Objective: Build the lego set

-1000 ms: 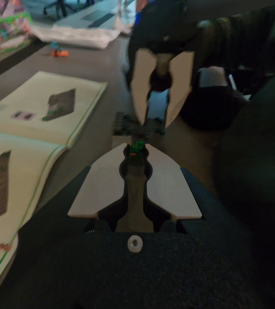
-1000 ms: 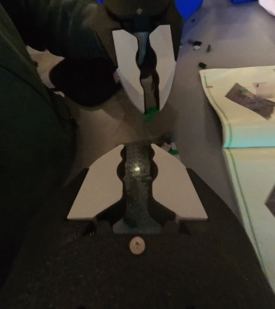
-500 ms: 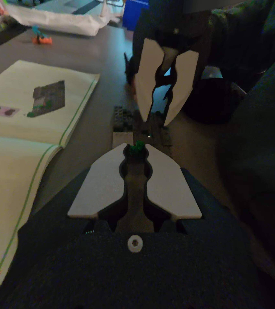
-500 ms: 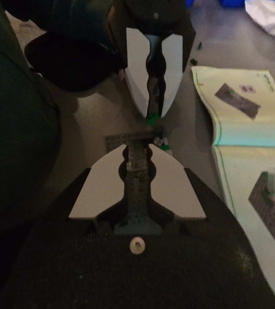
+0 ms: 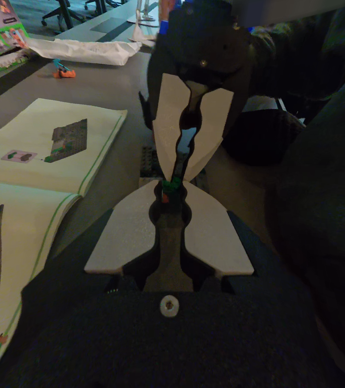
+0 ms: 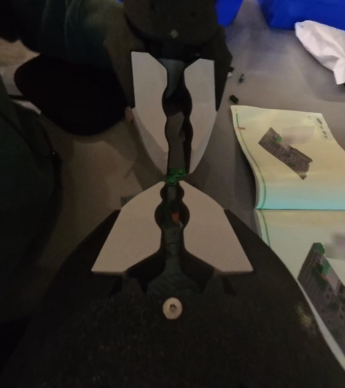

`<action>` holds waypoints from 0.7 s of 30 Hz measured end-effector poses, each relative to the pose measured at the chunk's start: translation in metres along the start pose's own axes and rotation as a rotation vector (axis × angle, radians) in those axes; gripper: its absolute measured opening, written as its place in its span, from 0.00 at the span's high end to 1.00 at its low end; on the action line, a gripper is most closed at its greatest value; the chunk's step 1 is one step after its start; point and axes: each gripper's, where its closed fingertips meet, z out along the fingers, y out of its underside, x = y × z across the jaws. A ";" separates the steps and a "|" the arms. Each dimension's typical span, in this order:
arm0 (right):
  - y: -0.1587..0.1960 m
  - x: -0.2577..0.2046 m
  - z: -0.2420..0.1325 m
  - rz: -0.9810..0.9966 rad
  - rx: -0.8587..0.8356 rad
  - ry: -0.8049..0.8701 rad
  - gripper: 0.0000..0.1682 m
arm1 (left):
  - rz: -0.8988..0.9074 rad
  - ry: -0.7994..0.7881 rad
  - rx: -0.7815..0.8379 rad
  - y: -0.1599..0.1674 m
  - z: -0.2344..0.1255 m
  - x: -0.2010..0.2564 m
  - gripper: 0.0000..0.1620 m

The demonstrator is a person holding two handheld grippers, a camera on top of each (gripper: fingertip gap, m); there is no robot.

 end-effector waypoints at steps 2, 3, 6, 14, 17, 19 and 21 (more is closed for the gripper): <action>-0.004 0.004 -0.003 0.044 0.049 0.080 0.96 | -0.088 -0.027 0.015 -0.002 -0.003 -0.002 0.87; -0.006 0.005 -0.005 0.055 0.069 0.128 0.96 | -0.157 -0.026 0.040 -0.004 -0.004 -0.002 0.86; -0.008 0.006 -0.009 0.074 0.114 0.253 0.96 | -0.412 -0.009 0.122 -0.008 -0.007 -0.003 0.87; -0.006 0.006 -0.012 0.150 0.092 0.418 0.96 | -0.836 0.069 0.337 -0.018 -0.005 0.000 0.92; -0.005 0.007 -0.011 0.142 0.077 0.434 0.96 | -0.871 0.084 0.356 -0.019 0.000 0.004 0.93; -0.006 0.008 -0.012 0.131 0.074 0.445 0.96 | -0.896 0.079 0.368 -0.019 0.000 0.003 0.96; -0.005 0.008 -0.012 0.124 0.070 0.450 0.96 | -0.893 0.079 0.367 -0.019 0.001 0.002 0.97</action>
